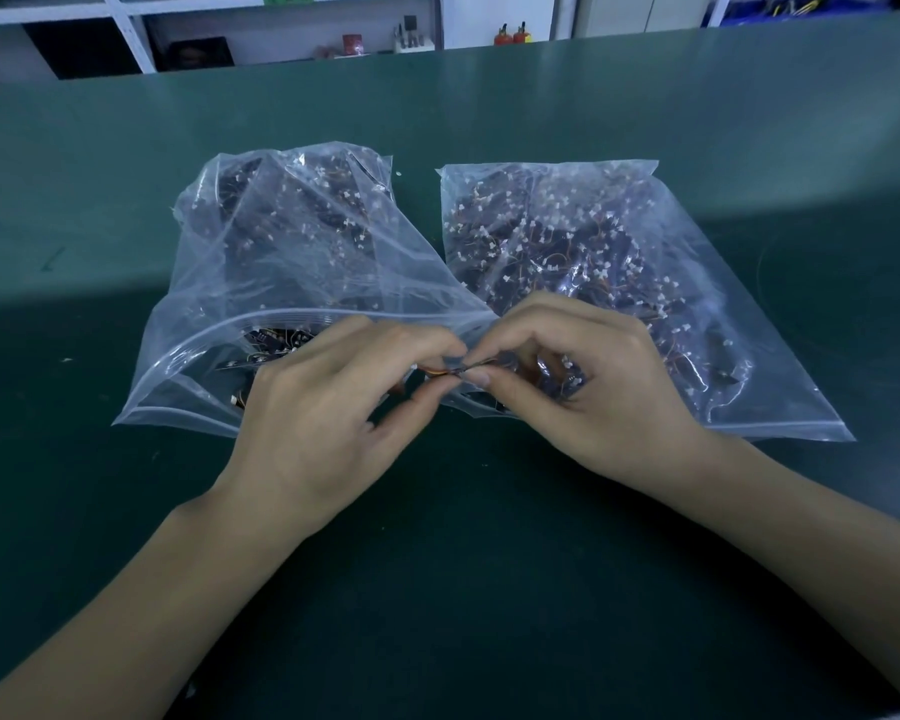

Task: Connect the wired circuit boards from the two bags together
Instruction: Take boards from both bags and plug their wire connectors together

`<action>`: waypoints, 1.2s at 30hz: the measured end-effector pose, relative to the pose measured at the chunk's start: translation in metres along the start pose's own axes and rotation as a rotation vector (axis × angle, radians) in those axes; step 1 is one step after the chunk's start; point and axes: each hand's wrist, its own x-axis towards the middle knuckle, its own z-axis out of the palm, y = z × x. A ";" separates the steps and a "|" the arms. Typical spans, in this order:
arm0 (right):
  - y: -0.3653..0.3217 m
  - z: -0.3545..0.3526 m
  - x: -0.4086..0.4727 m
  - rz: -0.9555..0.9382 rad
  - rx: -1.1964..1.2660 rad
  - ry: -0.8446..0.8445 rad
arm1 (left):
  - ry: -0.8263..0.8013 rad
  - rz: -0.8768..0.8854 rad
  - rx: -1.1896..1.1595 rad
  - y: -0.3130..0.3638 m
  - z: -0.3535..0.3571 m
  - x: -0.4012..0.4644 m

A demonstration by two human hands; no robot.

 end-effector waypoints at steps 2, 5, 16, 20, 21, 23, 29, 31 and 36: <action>0.000 -0.001 0.000 0.002 -0.005 -0.004 | 0.006 0.006 -0.002 0.000 0.000 0.001; 0.000 -0.001 0.001 0.000 -0.016 0.009 | 0.016 0.036 0.003 0.001 0.000 0.001; -0.002 0.001 0.001 0.015 -0.044 0.019 | -0.004 0.031 0.013 0.005 -0.002 0.003; -0.001 0.000 0.002 0.021 -0.057 0.028 | 0.008 0.004 0.031 0.004 -0.001 0.002; 0.000 -0.001 0.002 0.023 -0.065 0.023 | 0.020 -0.011 0.038 0.003 -0.002 0.001; 0.002 -0.003 0.001 0.036 -0.124 -0.023 | 0.043 -0.042 0.037 -0.001 -0.003 0.000; 0.004 -0.007 0.002 0.068 -0.286 -0.148 | 0.030 -0.060 0.001 -0.007 -0.004 0.001; 0.005 -0.008 0.003 0.101 -0.238 -0.110 | -0.005 -0.045 -0.018 -0.006 -0.003 0.001; 0.005 -0.008 0.003 0.143 -0.121 0.049 | -0.006 -0.001 -0.020 -0.002 -0.002 0.002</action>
